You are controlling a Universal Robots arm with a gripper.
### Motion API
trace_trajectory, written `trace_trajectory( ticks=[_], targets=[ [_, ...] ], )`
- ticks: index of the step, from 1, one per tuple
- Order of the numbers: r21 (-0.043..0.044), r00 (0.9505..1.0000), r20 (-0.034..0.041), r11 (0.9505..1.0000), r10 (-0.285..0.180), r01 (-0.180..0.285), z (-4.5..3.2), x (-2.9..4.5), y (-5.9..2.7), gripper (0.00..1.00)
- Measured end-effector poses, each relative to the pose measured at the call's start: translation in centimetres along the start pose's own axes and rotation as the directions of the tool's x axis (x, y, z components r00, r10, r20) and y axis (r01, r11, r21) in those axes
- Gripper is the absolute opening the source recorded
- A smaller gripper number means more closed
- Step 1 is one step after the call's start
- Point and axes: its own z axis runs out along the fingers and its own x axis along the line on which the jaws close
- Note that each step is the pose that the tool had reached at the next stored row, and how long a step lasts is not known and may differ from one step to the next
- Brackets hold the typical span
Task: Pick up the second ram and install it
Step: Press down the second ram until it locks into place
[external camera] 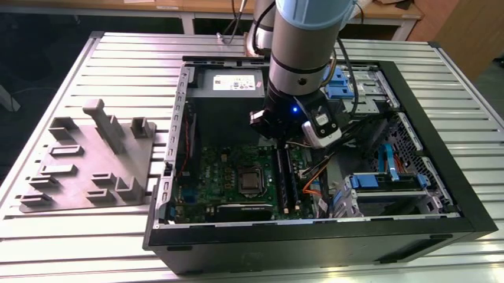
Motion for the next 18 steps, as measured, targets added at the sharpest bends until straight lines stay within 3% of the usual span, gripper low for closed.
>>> trace_trajectory(
  ticks=[18],
  targets=[
    [0.0005, 1.0000, -0.0007, 1.0000, 0.000, 0.000, 0.82, -0.04, -0.02, 0.10]
  ],
)
